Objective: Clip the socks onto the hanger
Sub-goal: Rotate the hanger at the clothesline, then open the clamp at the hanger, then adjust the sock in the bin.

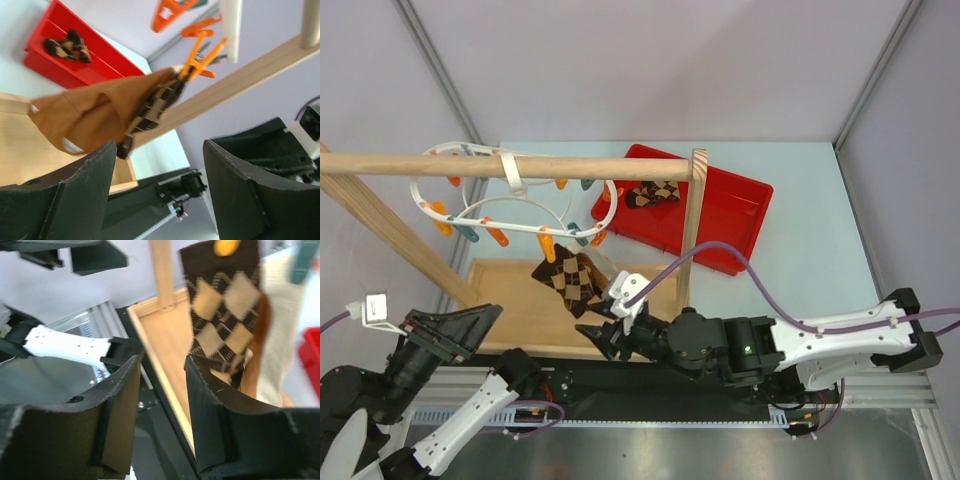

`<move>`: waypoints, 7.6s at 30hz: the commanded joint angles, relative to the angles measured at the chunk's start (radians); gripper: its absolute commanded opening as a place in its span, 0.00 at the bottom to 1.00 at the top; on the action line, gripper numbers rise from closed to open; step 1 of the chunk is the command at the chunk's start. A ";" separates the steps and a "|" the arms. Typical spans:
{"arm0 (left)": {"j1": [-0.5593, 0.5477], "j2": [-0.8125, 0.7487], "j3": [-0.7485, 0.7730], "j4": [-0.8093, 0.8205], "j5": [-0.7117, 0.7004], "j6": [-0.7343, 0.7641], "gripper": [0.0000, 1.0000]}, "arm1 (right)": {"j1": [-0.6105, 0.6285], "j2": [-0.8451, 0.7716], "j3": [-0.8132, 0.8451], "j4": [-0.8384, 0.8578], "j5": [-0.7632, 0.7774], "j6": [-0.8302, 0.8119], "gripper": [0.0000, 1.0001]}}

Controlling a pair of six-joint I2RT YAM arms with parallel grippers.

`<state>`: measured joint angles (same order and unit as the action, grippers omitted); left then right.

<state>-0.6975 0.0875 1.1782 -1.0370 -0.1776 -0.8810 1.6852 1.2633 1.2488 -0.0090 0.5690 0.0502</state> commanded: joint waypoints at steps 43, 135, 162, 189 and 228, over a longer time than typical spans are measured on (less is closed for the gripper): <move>0.001 0.196 0.133 0.282 0.040 0.145 0.72 | -0.360 0.237 -0.109 0.428 0.275 -0.113 0.35; -0.424 0.276 0.330 0.078 -0.421 0.530 0.63 | -0.397 0.202 -0.141 0.363 0.212 -0.021 0.36; -0.462 0.339 0.340 0.129 -0.439 0.539 0.25 | -0.395 0.189 -0.149 0.359 0.210 -0.016 0.36; -0.464 0.353 0.334 0.051 -0.459 0.442 0.00 | -0.112 -0.005 -0.022 -0.272 -0.296 -0.092 0.76; -0.462 0.337 0.305 0.061 -0.404 0.386 0.00 | -1.466 0.152 -0.119 -0.030 -0.708 0.370 0.71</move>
<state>-1.1545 0.4225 1.4910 -1.0042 -0.6113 -0.4709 0.2184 1.2705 0.9966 -0.2821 0.1123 0.4320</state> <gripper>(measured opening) 0.057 0.709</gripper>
